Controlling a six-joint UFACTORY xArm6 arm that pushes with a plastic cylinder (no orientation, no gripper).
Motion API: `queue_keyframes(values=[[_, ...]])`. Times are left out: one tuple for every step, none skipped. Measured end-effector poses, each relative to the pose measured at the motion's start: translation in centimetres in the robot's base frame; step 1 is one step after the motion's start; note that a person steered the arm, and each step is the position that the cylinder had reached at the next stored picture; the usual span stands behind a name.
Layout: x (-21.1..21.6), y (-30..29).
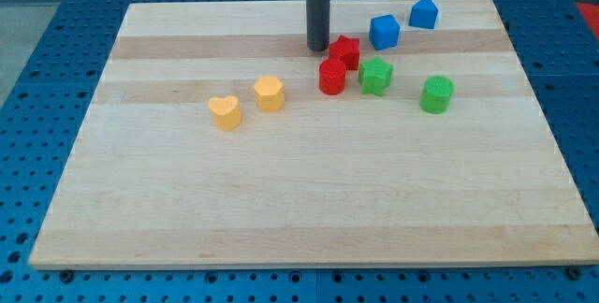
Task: Push the green circle towards the yellow heart
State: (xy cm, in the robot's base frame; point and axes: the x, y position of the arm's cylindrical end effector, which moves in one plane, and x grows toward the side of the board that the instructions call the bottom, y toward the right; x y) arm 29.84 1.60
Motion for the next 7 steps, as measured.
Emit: queue_keyframes(values=[[0.0,1.3],[0.0,2.6],[-0.2,2.9],[-2.5,0.5],[-3.2,-4.5],[-1.6,-11.0],[1.2,-15.3]])
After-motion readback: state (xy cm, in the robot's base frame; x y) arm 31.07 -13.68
